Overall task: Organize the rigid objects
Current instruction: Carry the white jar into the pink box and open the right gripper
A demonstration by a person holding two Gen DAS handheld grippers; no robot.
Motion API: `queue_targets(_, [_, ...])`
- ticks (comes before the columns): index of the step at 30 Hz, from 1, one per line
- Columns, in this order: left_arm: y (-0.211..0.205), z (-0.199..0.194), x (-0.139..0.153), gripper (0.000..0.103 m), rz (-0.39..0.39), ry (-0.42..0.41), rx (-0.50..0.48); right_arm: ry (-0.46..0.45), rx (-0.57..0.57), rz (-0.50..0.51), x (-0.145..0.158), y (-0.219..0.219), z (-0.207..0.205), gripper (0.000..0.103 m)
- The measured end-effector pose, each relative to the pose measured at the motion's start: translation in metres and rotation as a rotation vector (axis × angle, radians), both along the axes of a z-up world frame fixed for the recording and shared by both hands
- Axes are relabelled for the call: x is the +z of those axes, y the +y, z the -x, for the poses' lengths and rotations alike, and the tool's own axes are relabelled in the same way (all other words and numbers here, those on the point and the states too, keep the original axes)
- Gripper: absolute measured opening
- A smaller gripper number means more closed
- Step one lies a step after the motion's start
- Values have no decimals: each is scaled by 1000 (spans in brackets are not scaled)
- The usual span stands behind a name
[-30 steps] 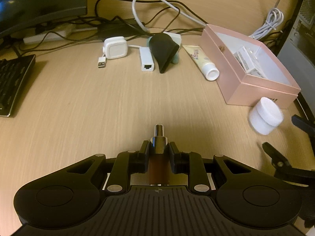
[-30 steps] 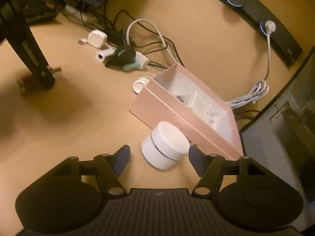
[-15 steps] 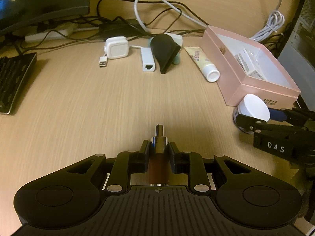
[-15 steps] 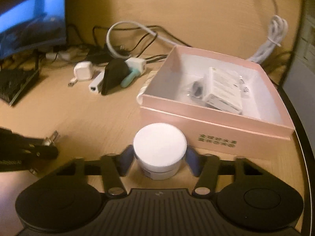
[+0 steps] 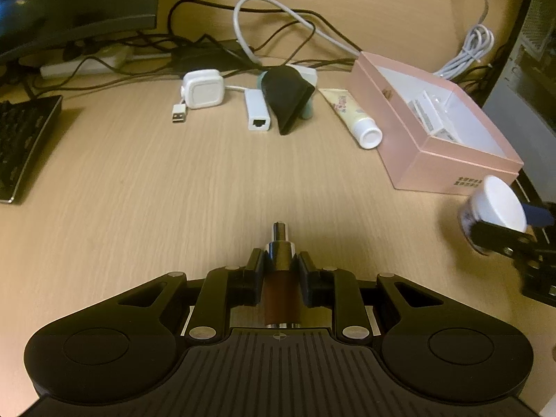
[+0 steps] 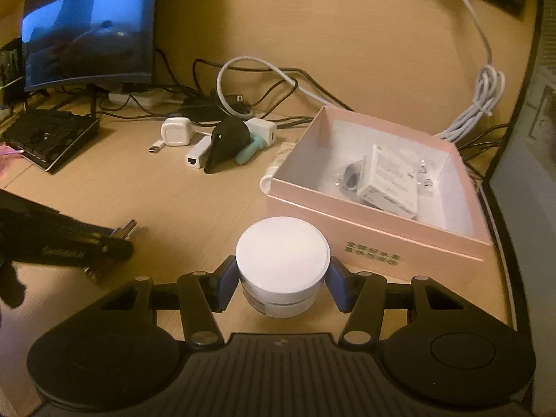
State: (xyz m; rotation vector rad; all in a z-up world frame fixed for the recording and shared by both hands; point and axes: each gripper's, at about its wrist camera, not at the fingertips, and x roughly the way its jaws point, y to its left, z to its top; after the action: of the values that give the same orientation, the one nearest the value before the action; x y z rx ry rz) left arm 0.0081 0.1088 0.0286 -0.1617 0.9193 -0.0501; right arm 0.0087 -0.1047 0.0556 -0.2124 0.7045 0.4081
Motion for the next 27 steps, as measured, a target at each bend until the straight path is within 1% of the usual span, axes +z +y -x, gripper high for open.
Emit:
queue_targets(5, [-2,5,-1,24,59,-25,-50,-2,-26,20,5,-19,17,54])
queue_targets(10, [-16,10,7,24,68,-52,-126,18,-65,36,2,-32,24,54])
queue_targets(14, [-30,18,23,24,93,-90,-204,29,-94,35,4,-42,31,54])
queue_targets(17, [-37,14,46,24,129,-149,-251,15,-111,33,11,-50,40,54])
queue_targets(20, [-47,-5,76,24,151,-230,-293,-15,-137,29,20,-59,51,54])
queue_targets(23, [-66,-35,101,24,159,-295,-339,-47,-174,19,26,-66,61,54])
queue_targets(25, [-82,-59,110,24,171,-317,-361,-57,-202,4,28,-70,66,54])
queue_targets(26, [-89,-75,112,24,193,-315,-361,-59,-218,-3,28,-72,69,54])
queue_targets(27, [-93,-88,110,25,210,-295,-347,-61,-230,-6,29,-74,70,54])
